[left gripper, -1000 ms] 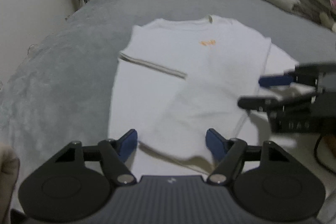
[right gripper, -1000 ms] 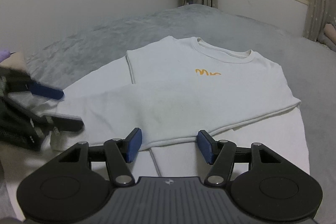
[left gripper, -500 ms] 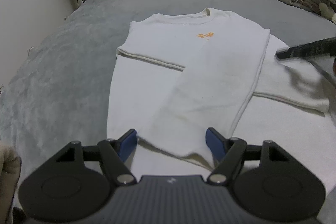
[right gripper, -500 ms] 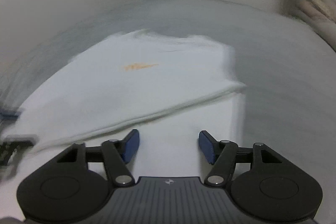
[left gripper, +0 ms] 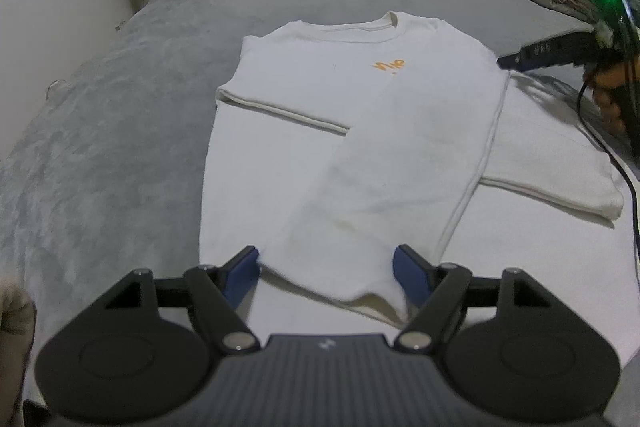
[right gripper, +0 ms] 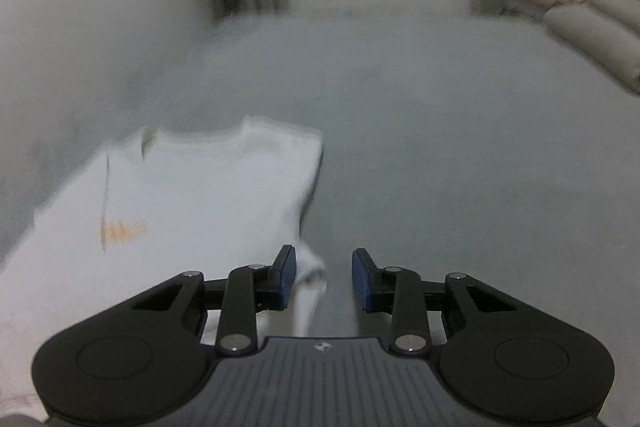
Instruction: Fold clothes
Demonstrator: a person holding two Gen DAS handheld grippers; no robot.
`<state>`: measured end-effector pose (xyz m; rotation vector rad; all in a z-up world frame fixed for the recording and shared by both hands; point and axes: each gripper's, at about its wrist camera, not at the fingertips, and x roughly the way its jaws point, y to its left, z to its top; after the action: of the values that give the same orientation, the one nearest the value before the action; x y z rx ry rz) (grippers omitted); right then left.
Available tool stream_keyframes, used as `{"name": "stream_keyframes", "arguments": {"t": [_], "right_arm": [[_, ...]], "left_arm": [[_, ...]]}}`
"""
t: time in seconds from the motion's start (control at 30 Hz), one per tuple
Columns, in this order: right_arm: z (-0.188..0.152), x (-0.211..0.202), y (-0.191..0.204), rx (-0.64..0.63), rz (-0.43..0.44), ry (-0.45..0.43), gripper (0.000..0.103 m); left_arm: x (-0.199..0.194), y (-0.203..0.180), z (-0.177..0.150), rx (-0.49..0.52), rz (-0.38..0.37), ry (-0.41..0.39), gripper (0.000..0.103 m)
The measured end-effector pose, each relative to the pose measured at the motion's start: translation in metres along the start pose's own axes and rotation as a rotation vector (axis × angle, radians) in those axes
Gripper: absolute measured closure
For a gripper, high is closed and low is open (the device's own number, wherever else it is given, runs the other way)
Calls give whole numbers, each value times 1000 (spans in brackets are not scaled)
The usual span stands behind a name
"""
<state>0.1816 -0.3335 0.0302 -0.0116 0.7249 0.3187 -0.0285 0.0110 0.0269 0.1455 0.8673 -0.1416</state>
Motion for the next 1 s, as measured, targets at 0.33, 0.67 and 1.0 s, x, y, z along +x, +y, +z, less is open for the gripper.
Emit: {"name": "stream_keyframes", "arguments": {"t": [0.33,0.67,1.0], "right_arm": [[-4,-6,0,-21,67,-39,93],[1,4,15,28,-65,27,91],[27,13,35,-120,-85,-41,101]], "left_arm": [[1,1,0,-5,-6,2,28],[5,1,2,-8,-1,3,25],[3,0,2,-9,3,5,24]]}}
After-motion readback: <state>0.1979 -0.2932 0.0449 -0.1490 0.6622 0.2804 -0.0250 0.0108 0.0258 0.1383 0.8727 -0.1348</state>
